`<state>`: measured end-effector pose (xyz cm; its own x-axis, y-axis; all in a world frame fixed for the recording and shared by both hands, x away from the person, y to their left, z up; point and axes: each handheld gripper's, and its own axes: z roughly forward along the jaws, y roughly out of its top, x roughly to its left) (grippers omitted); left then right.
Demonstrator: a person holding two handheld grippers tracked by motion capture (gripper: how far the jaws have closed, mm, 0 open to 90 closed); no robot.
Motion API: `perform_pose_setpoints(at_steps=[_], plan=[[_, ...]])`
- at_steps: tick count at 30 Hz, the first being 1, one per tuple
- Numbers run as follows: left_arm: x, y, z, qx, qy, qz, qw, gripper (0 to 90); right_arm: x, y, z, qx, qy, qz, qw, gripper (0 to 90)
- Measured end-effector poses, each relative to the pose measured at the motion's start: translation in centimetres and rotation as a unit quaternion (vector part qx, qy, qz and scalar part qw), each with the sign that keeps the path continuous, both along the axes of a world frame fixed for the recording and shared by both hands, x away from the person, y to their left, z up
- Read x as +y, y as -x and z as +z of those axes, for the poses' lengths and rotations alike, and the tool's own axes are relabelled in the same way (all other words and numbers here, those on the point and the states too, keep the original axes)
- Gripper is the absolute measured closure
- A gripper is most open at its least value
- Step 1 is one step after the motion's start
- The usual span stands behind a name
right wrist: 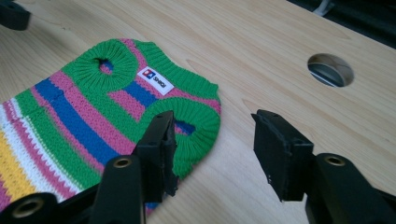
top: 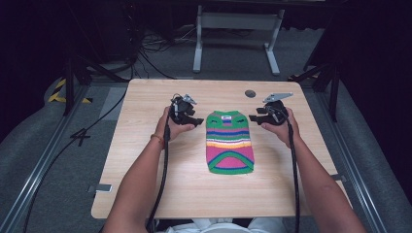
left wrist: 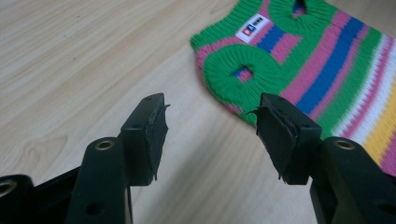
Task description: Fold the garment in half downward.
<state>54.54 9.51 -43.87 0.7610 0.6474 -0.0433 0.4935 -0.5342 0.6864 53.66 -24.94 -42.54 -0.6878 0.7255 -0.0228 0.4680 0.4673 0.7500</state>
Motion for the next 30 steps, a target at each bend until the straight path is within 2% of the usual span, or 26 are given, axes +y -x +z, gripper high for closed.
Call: perform_pose_setpoints(at_steps=[2, 3, 4, 9, 13, 16, 18, 19, 21, 24, 27, 30], plan=[[-0.8, -0.6, -0.2, 0.001, -0.002, 0.000, 1.0000, 44.7, 0.6, -1.1, -0.5, 0.009, 0.000, -0.002, 1.0000, 52.3], [-1.2, -0.8, -0.2, 0.001, -0.005, 0.001, 1.0000, 44.7, 0.6, -1.1, -0.5, 0.009, 0.000, -0.002, 1.0000, 52.3], [-1.6, -1.1, -0.4, 0.002, 0.003, 0.000, 1.0000, 44.9, 0.8, -1.5, -0.6, 0.011, 0.003, -0.004, 0.9999, 52.7], [-3.4, -2.2, -1.2, 0.012, -0.007, 0.002, 0.9999, 45.3, 1.8, -2.9, -1.4, 0.020, 0.011, -0.004, 0.9997, 55.3], [-4.5, -3.0, -1.8, 0.022, -0.002, 0.003, 0.9997, 45.9, 2.7, -3.7, -2.2, 0.030, 0.020, -0.003, 0.9993, 56.3], [-4.8, -3.5, -2.2, 0.026, -0.010, 0.010, 0.9996, 47.6, 3.2, -4.3, -3.0, 0.039, 0.022, -0.005, 0.9990, 57.2], [-4.8, -3.9, -2.7, 0.036, -0.006, 0.017, 0.9992, 48.7, 3.4, -4.6, -3.4, 0.040, 0.021, -0.008, 0.9990, 57.3], [-4.8, -4.0, -3.0, 0.036, -0.017, 0.027, 0.9989, 50.5, 3.5, -4.7, -3.5, 0.041, 0.017, -0.011, 0.9989, 57.3], [-4.9, -4.2, -3.2, 0.033, -0.005, 0.037, 0.9988, 51.5, 3.7, -4.8, -3.9, 0.046, 0.011, -0.017, 0.9987, 57.1], [-5.1, -4.2, -3.2, 0.032, -0.010, 0.034, 0.9989, 53.8, 3.8, -5.0, -4.5, 0.055, 0.013, -0.022, 0.9982, 57.2], [-5.3, -4.3, -3.2, 0.030, -0.014, 0.032, 0.9989, 54.0, 3.7, -5.2, -4.8, 0.061, -0.005, -0.027, 0.9978, 58.1], [-5.4, -4.1, -3.1, 0.033, -0.015, 0.032, 0.9988, 58.5, 3.6, -5.1, -4.9, 0.063, -0.009, -0.030, 0.9975, 62.3]])
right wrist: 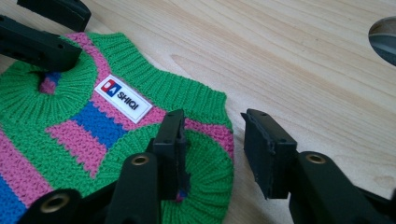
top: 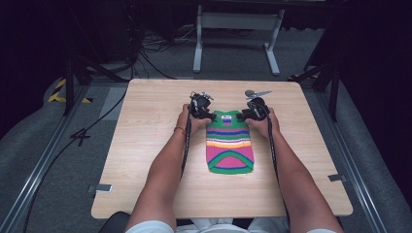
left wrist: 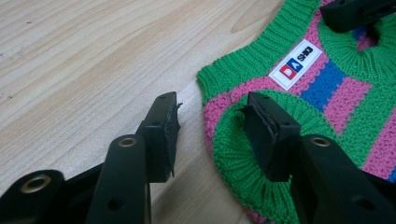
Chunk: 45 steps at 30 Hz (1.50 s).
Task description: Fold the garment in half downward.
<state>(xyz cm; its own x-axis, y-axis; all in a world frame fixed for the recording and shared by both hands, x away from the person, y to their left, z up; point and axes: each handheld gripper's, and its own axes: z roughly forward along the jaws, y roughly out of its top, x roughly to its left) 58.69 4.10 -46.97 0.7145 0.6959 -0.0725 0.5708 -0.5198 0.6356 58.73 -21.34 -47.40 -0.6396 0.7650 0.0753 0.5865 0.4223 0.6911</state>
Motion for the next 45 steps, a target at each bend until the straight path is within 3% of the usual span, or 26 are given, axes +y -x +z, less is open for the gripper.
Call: perform_pose_setpoints(at_steps=[5, 8, 15, 22, 24, 28, 35, 38, 45], plan=[[-0.2, 0.2, 0.0, 0.007, 0.010, -0.017, 0.9998, 81.6, 0.3, 0.3, 0.0, 0.009, -0.010, 0.010, 0.9999, 79.8], [-0.4, 0.2, 0.2, 0.001, -0.006, -0.023, 0.9997, 83.9, 0.4, 0.5, 0.1, -0.001, -0.006, 0.016, 0.9999, 83.5], [-0.7, 0.5, 1.1, -0.035, -0.020, -0.024, 0.9989, 84.6, 0.2, 1.0, 0.4, -0.020, -0.020, 0.024, 0.9993, 84.8], [-0.3, 0.7, 2.9, -0.077, -0.019, -0.014, 0.9967, 84.5, 0.7, 1.0, 2.8, -0.057, -0.027, 0.037, 0.9973, 84.8], [-0.1, 0.8, 3.7, -0.094, -0.009, -0.004, 0.9955, 84.4, 1.1, 1.0, 3.8, -0.074, -0.030, 0.041, 0.9959, 84.8], [0.2, 0.9, 4.5, -0.111, -0.012, -0.012, 0.9936, 84.2, 1.5, 1.0, 4.5, -0.091, -0.036, 0.049, 0.9940, 84.8], [1.6, 2.0, 5.6, -0.128, -0.020, -0.043, 0.9906, 83.8, 2.0, 2.0, 5.5, -0.110, -0.055, 0.083, 0.9889, 84.7], [1.7, 2.3, 5.6, -0.131, -0.028, -0.054, 0.9896, 83.7, 2.1, 2.3, 5.4, -0.110, -0.049, 0.095, 0.9882, 84.7], [1.1, 1.6, 5.8, -0.131, -0.040, -0.036, 0.9898, 83.7, 2.6, 2.0, 5.7, -0.114, -0.041, 0.090, 0.9885, 84.7]])
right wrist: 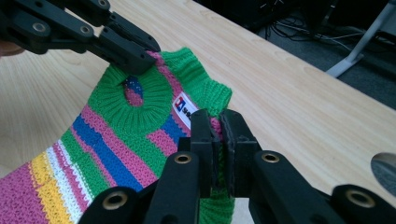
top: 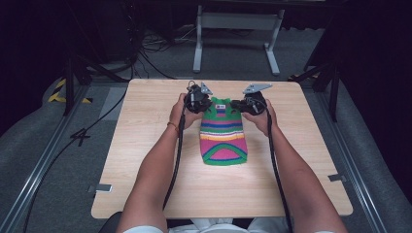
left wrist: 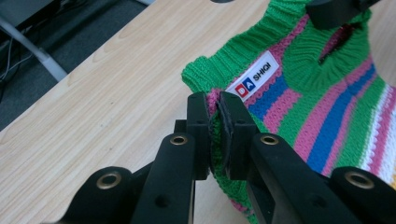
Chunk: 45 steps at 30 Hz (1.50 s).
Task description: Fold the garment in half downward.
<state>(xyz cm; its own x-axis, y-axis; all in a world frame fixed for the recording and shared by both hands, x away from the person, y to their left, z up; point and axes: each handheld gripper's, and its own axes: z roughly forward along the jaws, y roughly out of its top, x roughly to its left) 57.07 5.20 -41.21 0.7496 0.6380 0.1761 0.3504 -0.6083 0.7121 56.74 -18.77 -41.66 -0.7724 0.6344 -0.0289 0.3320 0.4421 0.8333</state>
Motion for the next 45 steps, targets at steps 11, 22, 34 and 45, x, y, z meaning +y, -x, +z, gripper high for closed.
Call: perform_pose_setpoints(at_steps=[11, 22, 34, 45], plan=[[0.3, 1.1, 1.7, -0.041, 0.006, -0.018, 0.9990, 83.7, -0.4, 0.1, 2.2, -0.032, -0.001, 0.012, 0.9994, 84.7], [1.1, 5.7, 0.0, -0.065, -0.001, -0.065, 0.9958, 83.5, -1.1, 4.4, 0.6, -0.041, -0.011, 0.070, 0.9966, 84.6], [1.9, 9.2, -1.4, -0.070, -0.013, -0.138, 0.9879, 83.2, -2.6, 8.5, -0.6, -0.027, -0.028, 0.131, 0.9906, 84.3], [2.9, 11.2, -3.5, -0.037, -0.016, -0.192, 0.9807, 83.4, -2.1, 12.1, -2.5, 0.004, 0.019, 0.189, 0.9818, 84.0]])
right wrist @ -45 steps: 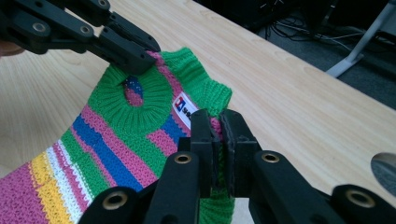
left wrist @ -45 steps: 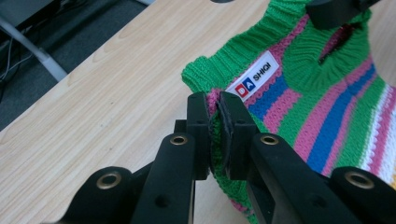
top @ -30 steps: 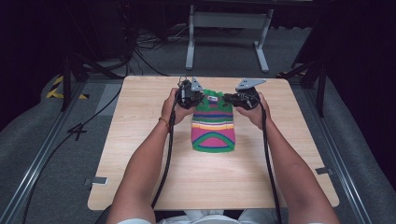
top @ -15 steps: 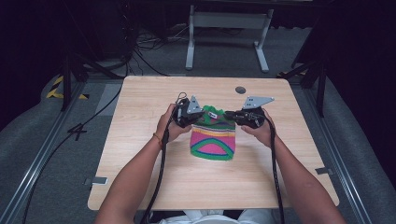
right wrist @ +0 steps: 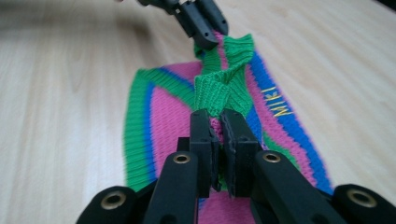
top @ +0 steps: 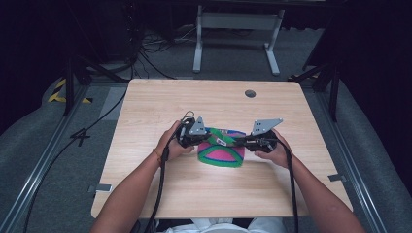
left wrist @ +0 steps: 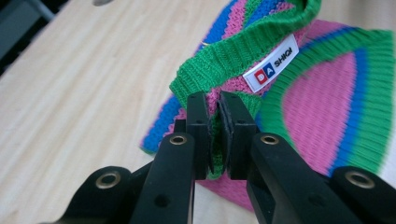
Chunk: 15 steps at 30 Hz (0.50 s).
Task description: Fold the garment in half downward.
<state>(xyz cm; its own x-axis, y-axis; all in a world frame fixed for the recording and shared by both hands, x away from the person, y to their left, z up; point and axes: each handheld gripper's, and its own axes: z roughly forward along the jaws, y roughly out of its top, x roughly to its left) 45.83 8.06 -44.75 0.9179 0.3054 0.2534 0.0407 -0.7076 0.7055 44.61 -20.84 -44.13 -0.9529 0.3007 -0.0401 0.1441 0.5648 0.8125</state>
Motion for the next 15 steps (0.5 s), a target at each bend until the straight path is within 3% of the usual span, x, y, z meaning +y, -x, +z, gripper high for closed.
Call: perform_pose_setpoints(at_steps=[8, 12, 15], plan=[[0.0, 2.0, -0.8, 0.016, -0.036, -0.044, 0.9983, 83.1, 0.6, 2.3, -1.2, 0.007, 0.044, 0.015, 0.9989, 83.3], [0.3, 2.9, -1.3, 0.026, -0.053, -0.051, 0.9969, 81.9, 0.6, 3.0, -1.8, 0.009, 0.060, 0.014, 0.9980, 82.8], [0.4, 3.5, -1.7, 0.031, -0.049, -0.058, 0.9966, 81.5, 0.7, 3.4, -2.0, 0.009, 0.069, 0.019, 0.9974, 82.7]])
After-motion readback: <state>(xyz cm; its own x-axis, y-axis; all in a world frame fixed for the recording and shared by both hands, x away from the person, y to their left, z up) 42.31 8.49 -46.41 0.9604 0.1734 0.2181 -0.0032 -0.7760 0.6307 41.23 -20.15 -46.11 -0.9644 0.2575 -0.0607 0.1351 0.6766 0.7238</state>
